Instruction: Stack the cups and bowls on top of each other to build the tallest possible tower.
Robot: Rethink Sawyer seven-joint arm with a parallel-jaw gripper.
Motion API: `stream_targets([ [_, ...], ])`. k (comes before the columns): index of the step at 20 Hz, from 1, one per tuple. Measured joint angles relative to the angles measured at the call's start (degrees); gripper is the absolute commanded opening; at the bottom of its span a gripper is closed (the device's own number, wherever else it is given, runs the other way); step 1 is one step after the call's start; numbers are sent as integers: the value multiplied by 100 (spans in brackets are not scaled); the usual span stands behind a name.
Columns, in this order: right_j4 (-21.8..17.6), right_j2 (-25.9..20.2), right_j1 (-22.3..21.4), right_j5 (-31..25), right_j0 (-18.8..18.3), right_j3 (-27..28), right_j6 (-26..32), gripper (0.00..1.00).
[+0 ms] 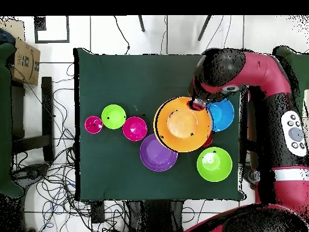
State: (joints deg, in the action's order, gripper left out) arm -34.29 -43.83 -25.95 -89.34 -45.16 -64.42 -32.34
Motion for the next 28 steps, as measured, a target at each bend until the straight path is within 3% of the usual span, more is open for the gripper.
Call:
stream_targets([
  [16, 536, 297, 34, 25, 74, -16, 0, 0],
  [28, 911, 433, 193, 554, 74, -37, 0, 0],
])
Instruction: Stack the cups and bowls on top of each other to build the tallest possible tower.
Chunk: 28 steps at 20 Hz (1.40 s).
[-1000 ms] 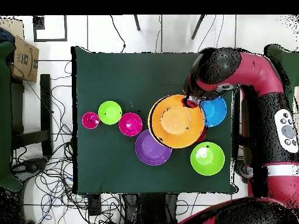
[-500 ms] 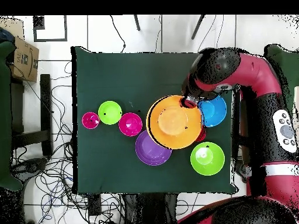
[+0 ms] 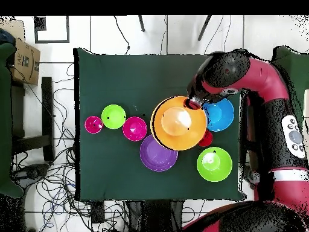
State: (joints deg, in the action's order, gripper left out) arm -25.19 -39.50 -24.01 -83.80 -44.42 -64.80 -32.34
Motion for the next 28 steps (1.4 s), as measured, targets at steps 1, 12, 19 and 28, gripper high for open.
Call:
stream_targets([
  [1, 8, 6, 19, 46, -4, -21, 0, 0],
  [12, 151, 120, 220, 454, -83, -342, 0, 0],
  [19, 149, 269, 287, 454, -64, -423, 0, 0],
  [28, 83, 662, 263, 455, 15, -423, 0, 0],
])
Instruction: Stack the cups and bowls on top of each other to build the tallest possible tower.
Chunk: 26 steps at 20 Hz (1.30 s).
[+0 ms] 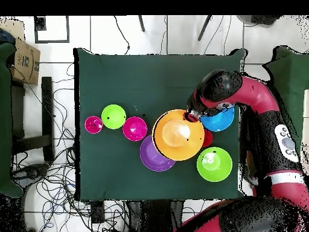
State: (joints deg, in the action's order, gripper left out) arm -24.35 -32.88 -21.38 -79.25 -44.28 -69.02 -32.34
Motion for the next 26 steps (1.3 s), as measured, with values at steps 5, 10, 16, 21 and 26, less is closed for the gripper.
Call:
stream_targets([
  [5, -82, 225, -11, -1, 89, 2, 0, 0],
  [10, -82, 352, -18, -1, 145, 24, 0, 0],
  [16, -80, 414, -12, -2, 145, 31, 0, 0],
  [21, -51, 416, -11, -1, 145, 31, 0, 0],
  [26, 21, 425, -9, -1, 180, 43, 0, 0],
])
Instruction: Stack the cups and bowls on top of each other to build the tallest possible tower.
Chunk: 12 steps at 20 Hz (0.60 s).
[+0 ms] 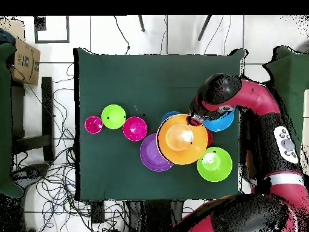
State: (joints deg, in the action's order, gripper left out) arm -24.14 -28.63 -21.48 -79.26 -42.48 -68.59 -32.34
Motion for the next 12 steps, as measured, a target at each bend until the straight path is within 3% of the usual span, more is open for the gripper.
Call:
stream_targets([
  [12, 221, 2, 4, -220, 236, 195, 0, 0],
])
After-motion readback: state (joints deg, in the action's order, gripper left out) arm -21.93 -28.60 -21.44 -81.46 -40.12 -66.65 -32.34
